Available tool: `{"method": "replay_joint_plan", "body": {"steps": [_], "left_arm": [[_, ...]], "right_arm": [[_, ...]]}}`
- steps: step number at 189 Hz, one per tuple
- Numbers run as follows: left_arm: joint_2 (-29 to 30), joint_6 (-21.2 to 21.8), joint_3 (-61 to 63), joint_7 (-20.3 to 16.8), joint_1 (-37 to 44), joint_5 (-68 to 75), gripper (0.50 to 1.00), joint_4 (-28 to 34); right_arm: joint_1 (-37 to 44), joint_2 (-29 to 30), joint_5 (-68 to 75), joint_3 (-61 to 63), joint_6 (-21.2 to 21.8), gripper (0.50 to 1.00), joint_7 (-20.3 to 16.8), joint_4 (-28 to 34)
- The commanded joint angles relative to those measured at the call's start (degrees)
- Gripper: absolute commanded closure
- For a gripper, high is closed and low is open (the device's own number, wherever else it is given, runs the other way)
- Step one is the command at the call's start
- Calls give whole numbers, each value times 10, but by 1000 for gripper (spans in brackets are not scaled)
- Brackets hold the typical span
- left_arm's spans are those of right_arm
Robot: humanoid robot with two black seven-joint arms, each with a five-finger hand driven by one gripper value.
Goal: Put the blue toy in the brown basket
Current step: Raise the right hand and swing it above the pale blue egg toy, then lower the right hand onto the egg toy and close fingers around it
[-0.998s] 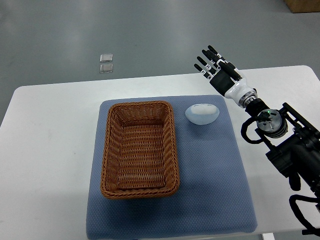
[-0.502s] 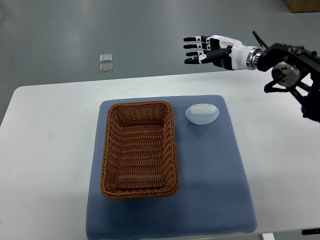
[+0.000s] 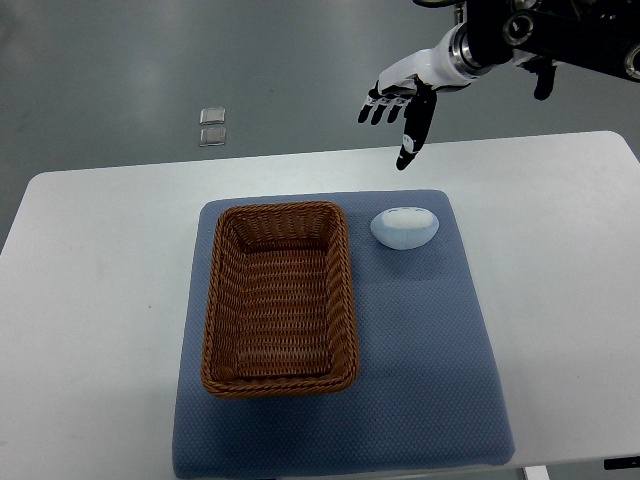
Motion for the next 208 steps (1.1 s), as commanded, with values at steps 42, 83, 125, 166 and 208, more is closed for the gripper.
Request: {"method": "replay_joint_plan", "body": {"steps": [42,83,125,166,208], "left_arm": [[0,0,-1,0,0,0,500,1],[0,0,-1,0,0,0,500,1],[0,0,-2,1,0,0,500,1],[0,1,-2,1,1,0,500,2],[0,1,-2,1,1,0,500,4]], "right_arm": [[-72,54,-48,-22,-42,595,6,-43],[-125,61,-85,-22,-56,595,6,-65],[-169,78,-110,-23,-79,597,7,-91],[-188,86,-121,-23,-94,599,8,-98],[-195,86,-134,-22,-96,648,9,-101]]}}
